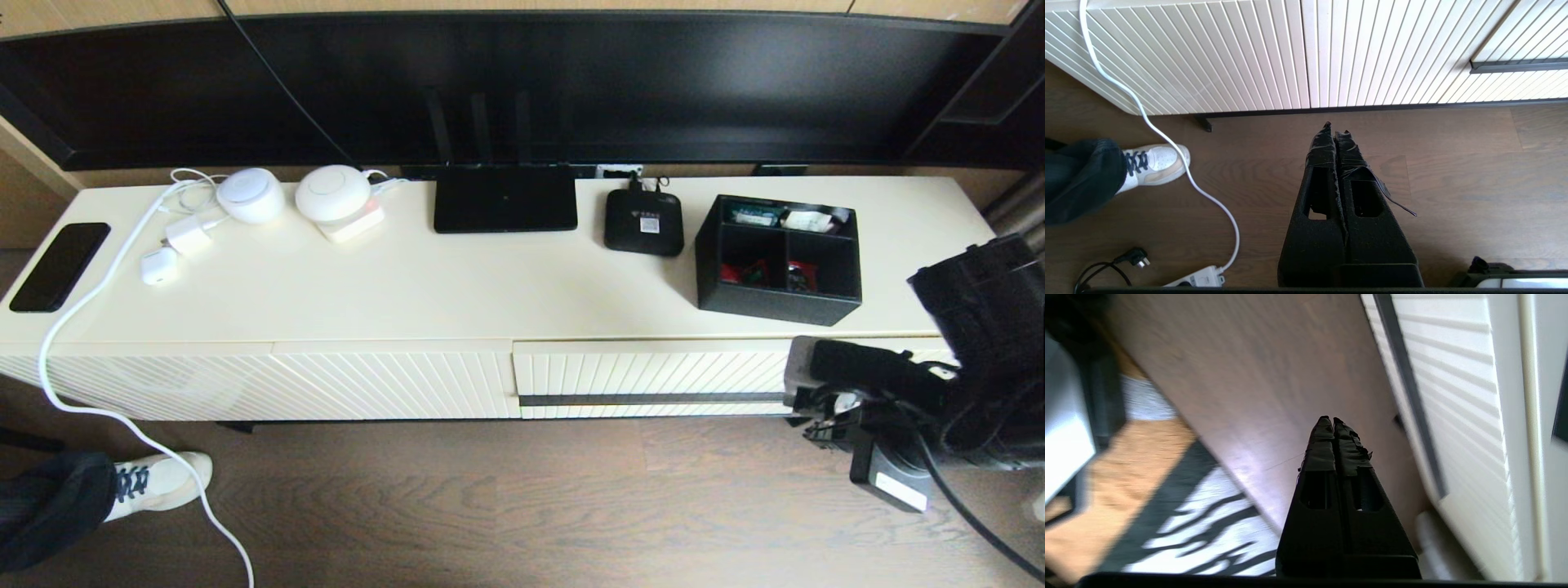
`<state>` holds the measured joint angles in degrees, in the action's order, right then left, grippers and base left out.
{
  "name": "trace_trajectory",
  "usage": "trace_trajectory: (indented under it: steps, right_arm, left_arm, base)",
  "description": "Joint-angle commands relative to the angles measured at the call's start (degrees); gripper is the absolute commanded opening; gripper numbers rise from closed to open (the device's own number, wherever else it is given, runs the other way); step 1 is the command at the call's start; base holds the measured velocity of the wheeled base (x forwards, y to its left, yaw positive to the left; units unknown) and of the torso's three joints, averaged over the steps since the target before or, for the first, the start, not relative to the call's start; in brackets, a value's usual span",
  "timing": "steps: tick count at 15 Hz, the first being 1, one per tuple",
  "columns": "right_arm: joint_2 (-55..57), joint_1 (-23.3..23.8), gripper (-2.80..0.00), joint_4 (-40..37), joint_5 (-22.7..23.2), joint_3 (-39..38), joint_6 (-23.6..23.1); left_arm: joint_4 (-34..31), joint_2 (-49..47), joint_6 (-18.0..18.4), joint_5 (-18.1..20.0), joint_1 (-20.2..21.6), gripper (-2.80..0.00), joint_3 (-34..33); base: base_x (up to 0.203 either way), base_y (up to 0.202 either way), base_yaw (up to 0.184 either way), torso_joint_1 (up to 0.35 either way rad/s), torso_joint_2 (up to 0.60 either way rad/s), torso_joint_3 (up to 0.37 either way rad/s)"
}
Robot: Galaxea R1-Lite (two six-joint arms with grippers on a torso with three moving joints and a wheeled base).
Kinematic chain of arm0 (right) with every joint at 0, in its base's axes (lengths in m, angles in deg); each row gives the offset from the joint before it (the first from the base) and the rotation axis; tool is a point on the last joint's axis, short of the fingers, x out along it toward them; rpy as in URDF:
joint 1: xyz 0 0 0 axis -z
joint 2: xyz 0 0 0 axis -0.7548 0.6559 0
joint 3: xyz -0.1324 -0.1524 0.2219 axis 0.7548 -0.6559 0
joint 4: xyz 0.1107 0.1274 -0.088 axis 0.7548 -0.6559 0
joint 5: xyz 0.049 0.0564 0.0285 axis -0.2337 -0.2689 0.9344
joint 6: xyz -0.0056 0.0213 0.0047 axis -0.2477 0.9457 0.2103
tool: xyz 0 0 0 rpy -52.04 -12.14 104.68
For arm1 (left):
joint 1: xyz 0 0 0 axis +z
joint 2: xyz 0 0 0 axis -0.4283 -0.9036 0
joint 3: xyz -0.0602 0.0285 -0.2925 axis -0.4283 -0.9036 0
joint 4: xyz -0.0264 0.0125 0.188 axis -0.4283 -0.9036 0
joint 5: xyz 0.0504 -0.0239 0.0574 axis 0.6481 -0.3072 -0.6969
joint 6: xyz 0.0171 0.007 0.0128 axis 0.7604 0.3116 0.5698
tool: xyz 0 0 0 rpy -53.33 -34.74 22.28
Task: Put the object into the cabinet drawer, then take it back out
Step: Open the drawer
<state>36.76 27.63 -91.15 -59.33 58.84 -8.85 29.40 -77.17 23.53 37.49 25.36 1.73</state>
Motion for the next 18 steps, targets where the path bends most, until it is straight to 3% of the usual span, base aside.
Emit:
trace_trajectory:
  steps: [1, 3, 7, 11, 12, 18]
  right_arm:
    - [3.23, -0.15, -2.8, 9.27, -0.43, -5.41, -7.59]
    - [5.17, -0.13, -2.8, 18.34, -2.36, -10.52, -15.07]
    - [9.57, 0.64, -2.8, 35.71, -3.7, -19.09, -25.28]
    - [12.96, 0.85, -2.8, 44.8, -3.79, -25.23, -30.09]
    - [12.91, 0.85, 0.0, 44.99, -3.74, -25.68, -30.89]
    - [16.13, 1.06, 0.0, 44.94, -3.18, -26.18, -31.81]
  left_arm:
    - [-0.02, -0.09, 0.0, -0.01, 0.0, -2.8, 0.04]
    - [-0.02, -0.09, 0.0, -0.01, 0.0, -2.8, -0.02]
    - [-0.02, -0.09, 0.0, -0.01, 0.0, -2.8, -0.02]
    - [-0.02, -0.09, 0.0, -0.01, 0.0, -2.8, -0.02]
    - [-0.02, -0.09, 0.0, -0.01, 0.0, -2.8, -0.02]
    - [-0.02, 0.0, 0.0, -0.01, 0.0, -2.8, 0.06]
  base:
    - [0.0, 0.0, 0.0, 0.0, 0.0, 0.0]
    - [0.0, 0.0, 0.0, 0.0, 0.0, 0.0]
    - [0.0, 0.0, 0.0, 0.0, 0.0, 0.0]
    - [0.0, 0.0, 0.0, 0.0, 0.0, 0.0]
    - [0.0, 0.0, 0.0, 0.0, 0.0, 0.0]
    - [0.0, 0.0, 0.0, 0.0, 0.0, 0.0]
